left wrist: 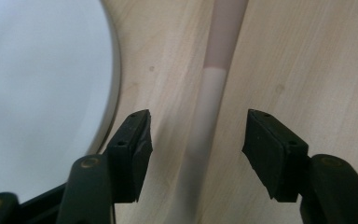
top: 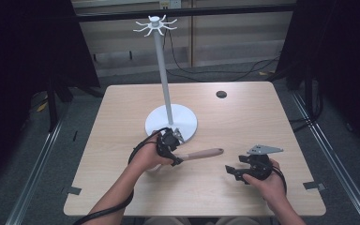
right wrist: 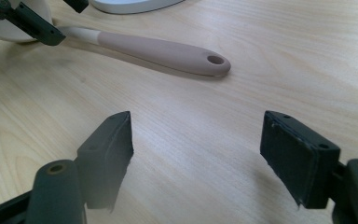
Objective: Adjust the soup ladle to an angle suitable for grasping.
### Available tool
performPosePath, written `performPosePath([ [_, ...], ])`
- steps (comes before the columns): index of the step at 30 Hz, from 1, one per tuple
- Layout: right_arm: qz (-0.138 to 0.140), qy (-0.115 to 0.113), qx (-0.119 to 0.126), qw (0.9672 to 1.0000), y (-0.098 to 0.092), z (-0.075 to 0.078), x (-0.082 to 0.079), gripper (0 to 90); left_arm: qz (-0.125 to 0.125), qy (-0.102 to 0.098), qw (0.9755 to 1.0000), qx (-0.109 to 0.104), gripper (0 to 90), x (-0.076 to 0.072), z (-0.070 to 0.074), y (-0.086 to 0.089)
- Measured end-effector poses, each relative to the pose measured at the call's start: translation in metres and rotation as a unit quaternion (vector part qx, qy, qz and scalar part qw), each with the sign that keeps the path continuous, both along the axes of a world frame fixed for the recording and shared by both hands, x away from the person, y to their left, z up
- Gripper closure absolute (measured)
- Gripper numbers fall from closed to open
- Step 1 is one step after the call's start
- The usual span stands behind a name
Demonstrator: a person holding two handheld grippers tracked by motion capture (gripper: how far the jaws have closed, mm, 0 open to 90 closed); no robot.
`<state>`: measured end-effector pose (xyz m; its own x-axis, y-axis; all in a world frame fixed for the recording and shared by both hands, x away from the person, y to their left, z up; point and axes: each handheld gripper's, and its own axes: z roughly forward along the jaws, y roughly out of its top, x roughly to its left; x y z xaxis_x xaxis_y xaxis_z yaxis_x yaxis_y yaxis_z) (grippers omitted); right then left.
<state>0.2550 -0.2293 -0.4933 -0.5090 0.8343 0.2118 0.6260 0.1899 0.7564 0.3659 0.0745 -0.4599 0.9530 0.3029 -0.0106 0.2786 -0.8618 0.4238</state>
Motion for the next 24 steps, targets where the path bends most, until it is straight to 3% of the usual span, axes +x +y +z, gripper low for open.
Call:
performPosePath([
  [8, 0.002, -0.011, -0.010, 0.9999, -0.002, 0.003, -0.001, 22.1, -0.020, 0.006, 0.9994, 0.028, 52.9, 0.001, -0.005, -0.013],
  [12, 0.001, -0.011, -0.013, 0.9999, -0.002, 0.004, -0.002, 21.9, -0.033, -0.001, 0.9986, 0.042, 55.8, 0.002, -0.006, -0.017],
  [14, 0.001, -0.011, -0.013, 0.9999, -0.003, 0.004, -0.002, 21.6, -0.050, 0.003, 0.9967, 0.063, 57.5, 0.003, -0.005, -0.021],
  [17, 0.001, -0.011, -0.013, 0.9999, -0.003, 0.004, -0.001, 21.5, -0.056, 0.009, 0.9961, 0.067, 58.9, 0.002, -0.007, -0.026],
  [18, 0.001, -0.011, -0.012, 0.9999, -0.003, 0.004, -0.002, 21.5, -0.054, -0.002, 0.9960, 0.071, 59.7, 0.001, -0.008, -0.027],
  [19, 0.000, -0.011, -0.012, 0.9999, -0.003, 0.004, -0.002, 21.5, -0.061, 0.011, 0.9952, 0.075, 60.5, 0.003, -0.007, -0.028],
  [24, 0.001, -0.011, -0.010, 0.9999, -0.004, 0.004, -0.001, 21.4, -0.067, 0.019, 0.9937, 0.087, 63.4, 0.006, -0.008, -0.031],
])
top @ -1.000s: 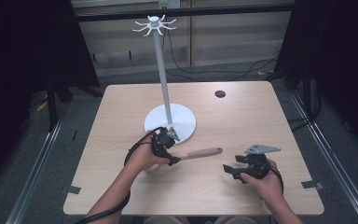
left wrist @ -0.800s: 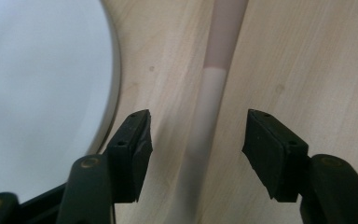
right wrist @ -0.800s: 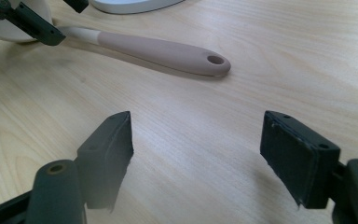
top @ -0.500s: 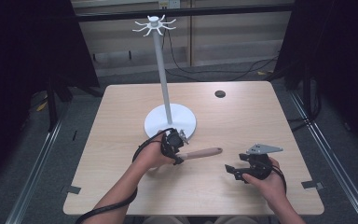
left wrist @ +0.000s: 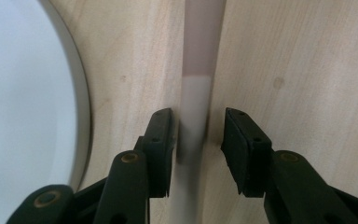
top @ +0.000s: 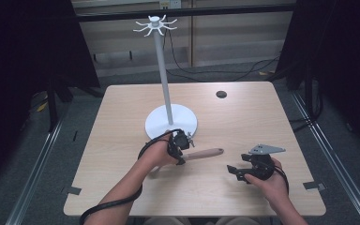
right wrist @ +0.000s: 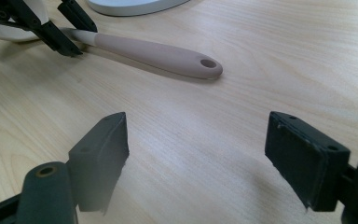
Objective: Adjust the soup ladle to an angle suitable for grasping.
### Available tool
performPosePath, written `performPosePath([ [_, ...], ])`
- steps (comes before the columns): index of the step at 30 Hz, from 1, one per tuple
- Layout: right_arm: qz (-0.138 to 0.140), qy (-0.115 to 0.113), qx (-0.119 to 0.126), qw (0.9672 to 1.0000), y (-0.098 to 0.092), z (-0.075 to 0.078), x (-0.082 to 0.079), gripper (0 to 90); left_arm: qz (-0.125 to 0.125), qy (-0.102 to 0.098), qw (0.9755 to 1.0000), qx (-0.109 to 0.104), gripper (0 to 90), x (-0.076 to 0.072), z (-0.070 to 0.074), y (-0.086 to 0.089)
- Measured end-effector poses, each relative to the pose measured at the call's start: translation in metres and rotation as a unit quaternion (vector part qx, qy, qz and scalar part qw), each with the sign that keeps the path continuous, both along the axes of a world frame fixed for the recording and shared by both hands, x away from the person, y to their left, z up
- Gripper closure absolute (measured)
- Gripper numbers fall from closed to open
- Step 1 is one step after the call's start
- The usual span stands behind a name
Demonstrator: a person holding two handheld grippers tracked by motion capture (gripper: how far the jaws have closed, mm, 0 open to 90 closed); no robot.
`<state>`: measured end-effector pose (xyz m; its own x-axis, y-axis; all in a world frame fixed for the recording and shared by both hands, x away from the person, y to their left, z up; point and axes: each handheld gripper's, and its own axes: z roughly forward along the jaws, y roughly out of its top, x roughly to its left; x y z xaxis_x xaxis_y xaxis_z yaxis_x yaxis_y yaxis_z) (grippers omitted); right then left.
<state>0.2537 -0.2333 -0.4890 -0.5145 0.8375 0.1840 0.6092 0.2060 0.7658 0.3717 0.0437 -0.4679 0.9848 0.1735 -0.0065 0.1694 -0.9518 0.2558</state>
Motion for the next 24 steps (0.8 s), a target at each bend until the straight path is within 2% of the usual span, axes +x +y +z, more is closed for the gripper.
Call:
performPosePath([
  [1, -0.001, 0.000, 0.000, 1.0000, -0.001, 0.000, 0.000, 21.4, 0.007, -0.008, 0.9999, -0.005, 64.5, -0.001, -0.001, -0.001],
  [2, -0.001, 0.000, 0.000, 1.0000, -0.001, 0.000, 0.000, 21.4, -0.005, -0.002, 1.0000, 0.006, 65.3, 0.001, 0.000, -0.003],
  [3, -0.003, -0.001, 0.000, 1.0000, -0.001, 0.000, 0.000, 21.4, -0.003, 0.006, 1.0000, 0.005, 66.1, 0.001, 0.000, -0.004],
  [4, -0.003, 0.000, 0.000, 1.0000, -0.002, 0.000, 0.000, 21.4, -0.010, -0.006, 0.9998, 0.019, 68.2, 0.000, 0.001, -0.005],
  [6, -0.005, 0.000, 0.002, 1.0000, -0.002, 0.000, 0.000, 21.4, -0.008, -0.012, 0.9996, 0.026, 75.6, 0.001, 0.001, -0.008],
  [7, -0.005, 0.000, 0.002, 1.0000, -0.002, 0.000, 0.000, 21.4, -0.008, -0.008, 0.9996, 0.025, 77.3, 0.000, 0.000, -0.009],
  [8, -0.005, 0.000, 0.001, 1.0000, -0.002, 0.000, 0.000, 21.4, -0.015, -0.004, 0.9994, 0.031, 77.9, 0.000, 0.001, -0.009],
  [9, -0.006, 0.000, 0.002, 1.0000, -0.003, 0.000, 0.000, 21.4, -0.018, -0.016, 0.9991, 0.034, 78.0, -0.001, 0.001, -0.010],
  [11, -0.007, 0.000, 0.003, 1.0000, -0.003, 0.001, 0.000, 21.4, -0.013, -0.009, 0.9993, 0.035, 78.6, -0.002, 0.002, -0.010],
  [12, -0.009, -0.002, 0.005, 0.9999, -0.005, 0.001, 0.000, 21.4, -0.005, 0.004, 0.9999, 0.013, 78.7, 0.000, 0.003, -0.006],
  [14, -0.011, -0.002, 0.006, 0.9999, -0.006, 0.002, 0.000, 21.4, 0.000, -0.004, 1.0000, 0.001, 78.8, -0.001, 0.006, -0.002],
  [17, -0.013, -0.002, 0.007, 0.9999, -0.007, 0.001, 0.000, 21.4, 0.016, -0.003, 0.9995, -0.026, 78.8, -0.001, 0.013, 0.008],
  [18, -0.013, -0.002, 0.007, 0.9999, -0.007, 0.001, 0.000, 21.4, 0.016, -0.003, 0.9995, -0.026, 78.8, -0.001, 0.013, 0.008],
  [20, -0.012, -0.004, 0.009, 0.9999, -0.006, 0.001, 0.000, 21.1, 0.035, -0.006, 0.9979, -0.055, 78.8, 0.000, 0.020, 0.018],
  [21, -0.014, -0.002, 0.009, 0.9999, -0.006, 0.002, 0.000, 21.0, 0.031, -0.012, 0.9977, -0.059, 78.8, 0.001, 0.023, 0.022],
  [22, -0.012, -0.003, 0.009, 0.9999, -0.005, 0.001, 0.000, 20.9, 0.051, -0.011, 0.9956, -0.078, 78.9, -0.002, 0.024, 0.024],
  [23, -0.013, -0.003, 0.010, 0.9999, -0.005, 0.001, 0.001, 20.9, 0.049, -0.015, 0.9953, -0.081, 78.8, -0.002, 0.027, 0.027],
  [24, -0.012, -0.004, 0.011, 0.9999, -0.004, 0.001, 0.001, 20.7, 0.057, -0.018, 0.9937, -0.095, 78.8, -0.003, 0.029, 0.030],
])
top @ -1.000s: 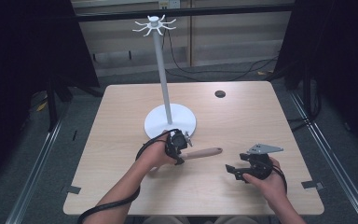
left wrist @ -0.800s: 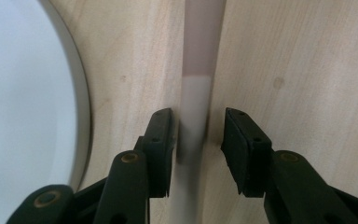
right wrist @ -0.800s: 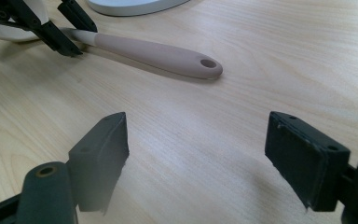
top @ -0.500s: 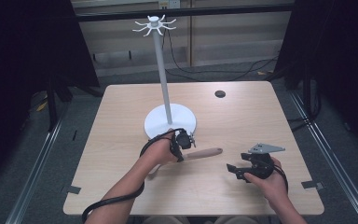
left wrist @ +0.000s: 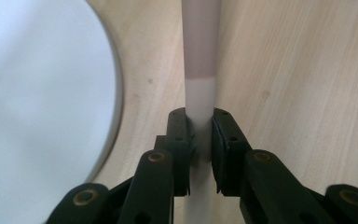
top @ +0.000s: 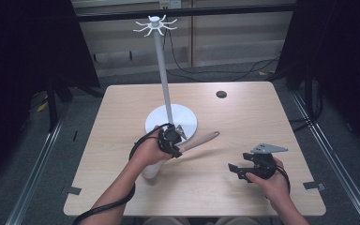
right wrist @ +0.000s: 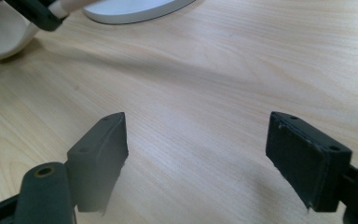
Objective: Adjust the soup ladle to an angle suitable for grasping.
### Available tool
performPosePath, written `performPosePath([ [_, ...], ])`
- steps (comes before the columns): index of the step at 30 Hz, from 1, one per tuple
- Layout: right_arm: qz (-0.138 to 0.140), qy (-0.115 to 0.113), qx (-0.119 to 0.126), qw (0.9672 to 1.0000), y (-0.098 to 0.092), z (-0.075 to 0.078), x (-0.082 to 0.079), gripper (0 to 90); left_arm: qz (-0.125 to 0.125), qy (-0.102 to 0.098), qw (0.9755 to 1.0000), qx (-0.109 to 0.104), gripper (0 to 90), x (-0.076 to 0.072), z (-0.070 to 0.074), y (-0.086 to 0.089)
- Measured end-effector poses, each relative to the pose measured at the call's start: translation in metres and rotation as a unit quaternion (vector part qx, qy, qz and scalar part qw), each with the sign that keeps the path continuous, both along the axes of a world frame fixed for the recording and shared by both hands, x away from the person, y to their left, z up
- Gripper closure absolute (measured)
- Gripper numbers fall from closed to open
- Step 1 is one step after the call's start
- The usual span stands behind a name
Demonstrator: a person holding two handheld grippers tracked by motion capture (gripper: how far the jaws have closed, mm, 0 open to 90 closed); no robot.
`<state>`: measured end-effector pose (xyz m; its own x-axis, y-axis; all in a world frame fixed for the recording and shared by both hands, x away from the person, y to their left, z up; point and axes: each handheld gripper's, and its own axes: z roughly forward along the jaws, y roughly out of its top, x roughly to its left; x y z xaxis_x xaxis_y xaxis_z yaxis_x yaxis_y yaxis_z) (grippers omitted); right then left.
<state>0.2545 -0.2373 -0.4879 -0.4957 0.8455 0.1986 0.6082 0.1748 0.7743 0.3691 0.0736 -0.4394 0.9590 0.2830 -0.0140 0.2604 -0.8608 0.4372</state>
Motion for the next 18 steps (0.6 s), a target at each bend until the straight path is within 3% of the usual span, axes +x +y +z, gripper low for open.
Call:
performPosePath([
  [5, 0.003, 0.002, 0.000, 1.0000, 0.003, -0.001, 0.001, 19.5, 0.005, -0.009, 0.9994, -0.033, 78.8, -0.002, 0.013, 0.012],
  [9, 0.008, 0.000, -0.001, 1.0000, 0.006, -0.001, 0.002, 18.1, 0.016, -0.019, 0.9970, -0.074, 78.8, -0.003, 0.019, 0.020],
  [10, 0.008, 0.000, -0.001, 1.0000, 0.006, -0.001, 0.002, 18.1, 0.016, -0.019, 0.9970, -0.074, 78.8, -0.003, 0.019, 0.020],
  [14, 0.011, -0.002, -0.004, 0.9999, 0.009, -0.001, 0.003, 17.3, 0.036, -0.029, 0.9927, -0.111, 78.8, -0.005, 0.022, 0.030],
  [17, 0.014, -0.001, -0.003, 0.9999, 0.010, -0.001, 0.003, 17.2, 0.040, -0.034, 0.9914, -0.120, 78.8, -0.005, 0.025, 0.035],
  [18, 0.014, -0.001, -0.003, 0.9999, 0.010, -0.001, 0.003, 17.1, 0.050, -0.033, 0.9895, -0.132, 78.8, -0.006, 0.025, 0.036],
])
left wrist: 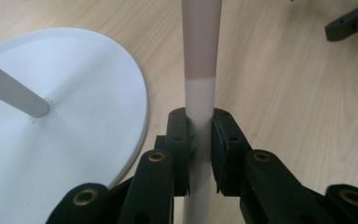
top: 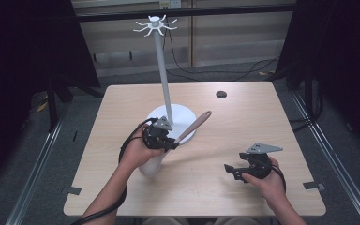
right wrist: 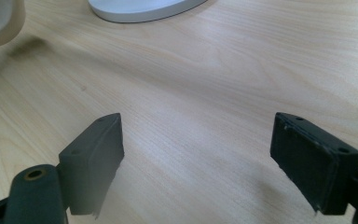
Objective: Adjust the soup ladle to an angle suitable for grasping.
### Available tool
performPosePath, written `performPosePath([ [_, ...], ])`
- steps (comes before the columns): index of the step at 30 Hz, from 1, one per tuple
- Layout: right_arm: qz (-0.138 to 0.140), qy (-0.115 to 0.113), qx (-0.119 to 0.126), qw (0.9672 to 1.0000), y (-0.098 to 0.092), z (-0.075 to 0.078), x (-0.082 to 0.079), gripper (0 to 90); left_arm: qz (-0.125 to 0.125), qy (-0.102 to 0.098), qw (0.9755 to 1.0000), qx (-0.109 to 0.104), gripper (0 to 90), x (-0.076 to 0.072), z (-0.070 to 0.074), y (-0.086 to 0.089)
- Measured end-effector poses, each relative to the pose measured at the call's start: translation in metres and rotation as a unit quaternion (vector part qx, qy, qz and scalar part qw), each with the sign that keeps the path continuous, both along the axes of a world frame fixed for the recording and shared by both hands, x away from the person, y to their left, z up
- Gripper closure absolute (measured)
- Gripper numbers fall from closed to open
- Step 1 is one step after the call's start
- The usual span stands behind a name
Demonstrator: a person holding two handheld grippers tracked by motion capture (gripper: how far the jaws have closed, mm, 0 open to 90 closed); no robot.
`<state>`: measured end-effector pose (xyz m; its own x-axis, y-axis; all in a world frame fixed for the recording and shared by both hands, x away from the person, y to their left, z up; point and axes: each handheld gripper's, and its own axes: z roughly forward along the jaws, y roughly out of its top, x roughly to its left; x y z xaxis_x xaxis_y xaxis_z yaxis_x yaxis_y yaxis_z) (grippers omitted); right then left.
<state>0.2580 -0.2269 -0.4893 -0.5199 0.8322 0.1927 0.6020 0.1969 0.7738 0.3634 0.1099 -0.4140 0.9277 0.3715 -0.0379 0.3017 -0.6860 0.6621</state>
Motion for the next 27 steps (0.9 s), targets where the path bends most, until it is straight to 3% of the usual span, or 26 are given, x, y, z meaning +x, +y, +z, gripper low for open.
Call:
performPosePath([
  [10, 0.000, 0.001, 0.001, 1.0000, 0.001, 0.000, 0.001, 16.9, 0.026, -0.025, 0.9975, -0.061, 78.9, -0.001, 0.017, 0.012],
  [11, 0.000, 0.000, 0.002, 1.0000, 0.001, 0.000, 0.001, 16.8, 0.033, -0.028, 0.9962, -0.076, 78.9, -0.001, 0.017, 0.013],
  [19, 0.004, -0.001, 0.000, 1.0000, 0.004, -0.001, 0.001, 16.4, 0.053, -0.050, 0.9905, -0.116, 78.8, -0.003, 0.029, 0.019],
  [23, 0.003, -0.003, 0.001, 1.0000, 0.004, 0.000, 0.001, 16.3, 0.073, -0.072, 0.9846, -0.141, 78.8, -0.004, 0.036, 0.025],
  [27, 0.004, -0.004, 0.001, 1.0000, 0.005, 0.000, 0.001, 16.2, 0.087, -0.080, 0.9809, -0.155, 78.8, -0.004, 0.041, 0.031],
])
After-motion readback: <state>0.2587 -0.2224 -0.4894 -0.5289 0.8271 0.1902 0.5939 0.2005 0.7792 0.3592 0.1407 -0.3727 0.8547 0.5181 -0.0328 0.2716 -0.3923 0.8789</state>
